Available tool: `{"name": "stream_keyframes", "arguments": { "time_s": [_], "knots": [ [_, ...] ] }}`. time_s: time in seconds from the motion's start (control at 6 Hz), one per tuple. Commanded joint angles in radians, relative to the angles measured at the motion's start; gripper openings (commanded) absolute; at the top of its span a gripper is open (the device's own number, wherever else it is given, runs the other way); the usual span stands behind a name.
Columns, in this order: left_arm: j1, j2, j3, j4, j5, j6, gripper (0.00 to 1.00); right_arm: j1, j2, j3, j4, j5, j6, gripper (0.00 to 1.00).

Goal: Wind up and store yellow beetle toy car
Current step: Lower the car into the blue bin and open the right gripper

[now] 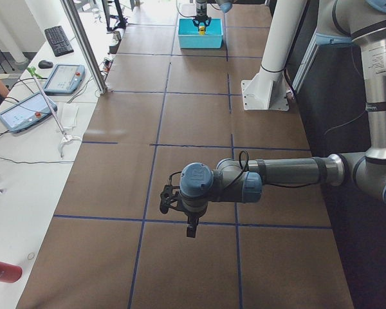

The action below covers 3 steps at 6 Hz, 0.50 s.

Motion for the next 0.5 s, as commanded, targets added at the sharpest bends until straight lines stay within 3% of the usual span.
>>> {"name": "stream_keyframes", "arguments": {
  "time_s": [0.0,0.17,0.33],
  "knots": [
    [0.000,-0.002,-0.002,0.000,0.000,0.000,1.00,-0.021,0.005,0.001,0.002,0.001,0.002,0.22],
    [0.001,-0.002,-0.002,0.000,0.000,0.000,1.00,-0.024,0.005,0.002,0.002,0.001,0.002,0.22],
    [0.000,-0.002,-0.002,0.000,0.000,0.000,1.00,-0.025,0.005,0.002,0.002,0.001,0.002,0.34]
  ]
}}
